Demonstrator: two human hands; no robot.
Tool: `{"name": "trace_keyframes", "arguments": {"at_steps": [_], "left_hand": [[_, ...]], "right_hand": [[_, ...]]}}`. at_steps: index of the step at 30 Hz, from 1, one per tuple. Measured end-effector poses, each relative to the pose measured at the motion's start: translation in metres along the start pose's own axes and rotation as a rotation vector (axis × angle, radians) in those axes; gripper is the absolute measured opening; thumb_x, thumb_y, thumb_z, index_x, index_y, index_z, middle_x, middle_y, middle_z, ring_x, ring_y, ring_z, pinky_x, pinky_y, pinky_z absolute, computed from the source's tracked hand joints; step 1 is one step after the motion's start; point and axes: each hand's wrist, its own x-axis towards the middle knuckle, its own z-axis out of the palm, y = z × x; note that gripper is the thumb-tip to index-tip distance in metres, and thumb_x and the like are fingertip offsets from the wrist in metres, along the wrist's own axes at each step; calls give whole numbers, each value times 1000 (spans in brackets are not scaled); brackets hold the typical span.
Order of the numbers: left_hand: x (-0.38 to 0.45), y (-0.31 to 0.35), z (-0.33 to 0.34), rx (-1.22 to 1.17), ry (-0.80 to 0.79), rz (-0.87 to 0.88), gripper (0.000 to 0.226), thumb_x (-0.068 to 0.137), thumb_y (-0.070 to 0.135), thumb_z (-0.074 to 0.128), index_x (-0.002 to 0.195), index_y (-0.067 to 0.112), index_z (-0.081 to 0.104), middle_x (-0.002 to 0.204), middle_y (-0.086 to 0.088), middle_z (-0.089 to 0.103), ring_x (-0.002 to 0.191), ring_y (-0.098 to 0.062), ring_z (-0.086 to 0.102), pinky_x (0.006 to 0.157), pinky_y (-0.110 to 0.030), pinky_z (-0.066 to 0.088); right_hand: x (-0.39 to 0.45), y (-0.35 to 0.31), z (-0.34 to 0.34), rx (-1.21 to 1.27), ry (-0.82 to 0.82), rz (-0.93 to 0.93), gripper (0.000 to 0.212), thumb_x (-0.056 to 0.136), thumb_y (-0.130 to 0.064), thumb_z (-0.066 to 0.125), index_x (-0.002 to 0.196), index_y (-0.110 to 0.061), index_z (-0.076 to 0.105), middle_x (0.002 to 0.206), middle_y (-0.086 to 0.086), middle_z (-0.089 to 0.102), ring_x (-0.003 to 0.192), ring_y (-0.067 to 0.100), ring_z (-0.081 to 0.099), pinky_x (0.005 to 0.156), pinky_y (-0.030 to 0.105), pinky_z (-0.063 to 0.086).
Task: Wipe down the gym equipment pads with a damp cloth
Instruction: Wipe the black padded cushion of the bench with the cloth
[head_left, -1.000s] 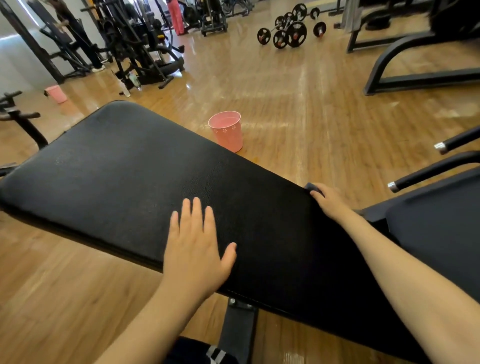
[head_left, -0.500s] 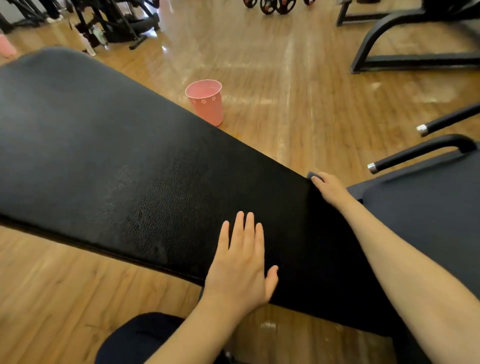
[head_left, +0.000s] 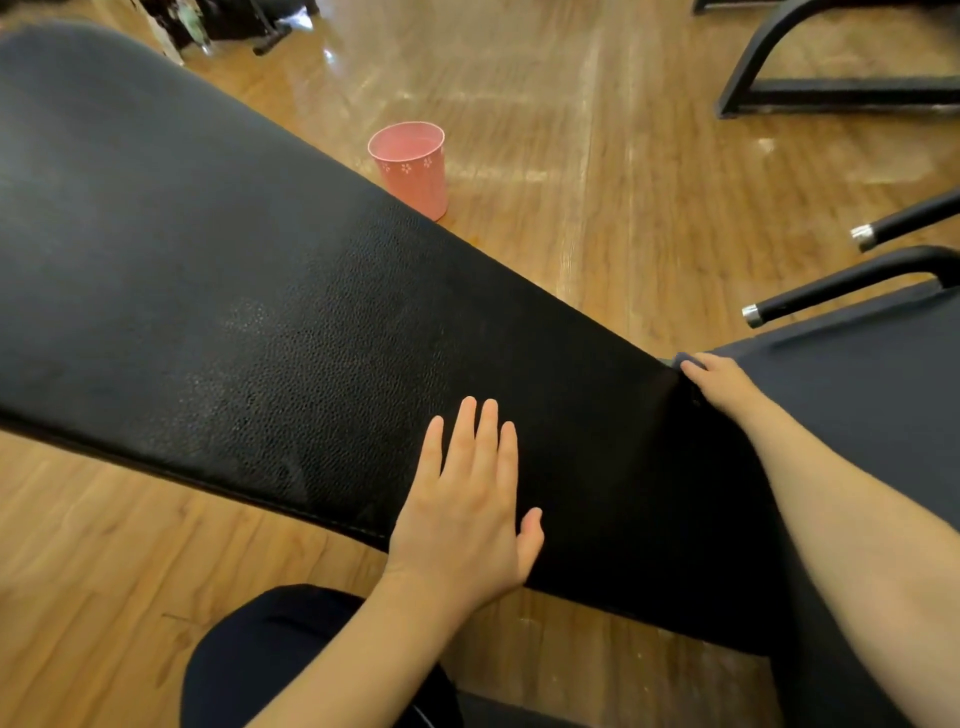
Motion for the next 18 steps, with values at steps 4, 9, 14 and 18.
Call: {"name": "trace_keyframes", "arguments": {"at_steps": [4,9,14,18], "left_hand": [[1,0,0,12,18,-2,72,79,47,37,129,-2,55,138,-26,48,132,-40,42,107,-54,24],[-1,-1,-1,12,8,2,72,79,47,37,129,-2,55,138,-25,48,132,-40,42,108,-53,23],[0,0,-1,11,32,-8,71,80,46,37,129,-2,56,138,-25,49,131,-40,43,107,-53,24],[0,1,-2,1,18,-10,71,79,46,38,128,-1,57,137,-25,50,131,-39,44,107,-52,24]], "right_hand": [[5,-15,10,32,-4,-117,29,99,-17,39,114,0,57,103,11,57,105,30,53,77,30,34],[-2,12,6,28,46,-67,31,100,-17,36,118,0,55,115,19,58,108,31,51,78,30,32],[-5,39,-2,27,85,44,31,100,-19,36,122,-4,54,125,20,54,117,35,47,91,37,36],[-1,49,0,24,116,123,29,100,-20,35,108,-1,55,114,24,55,111,38,49,84,36,35]]}}
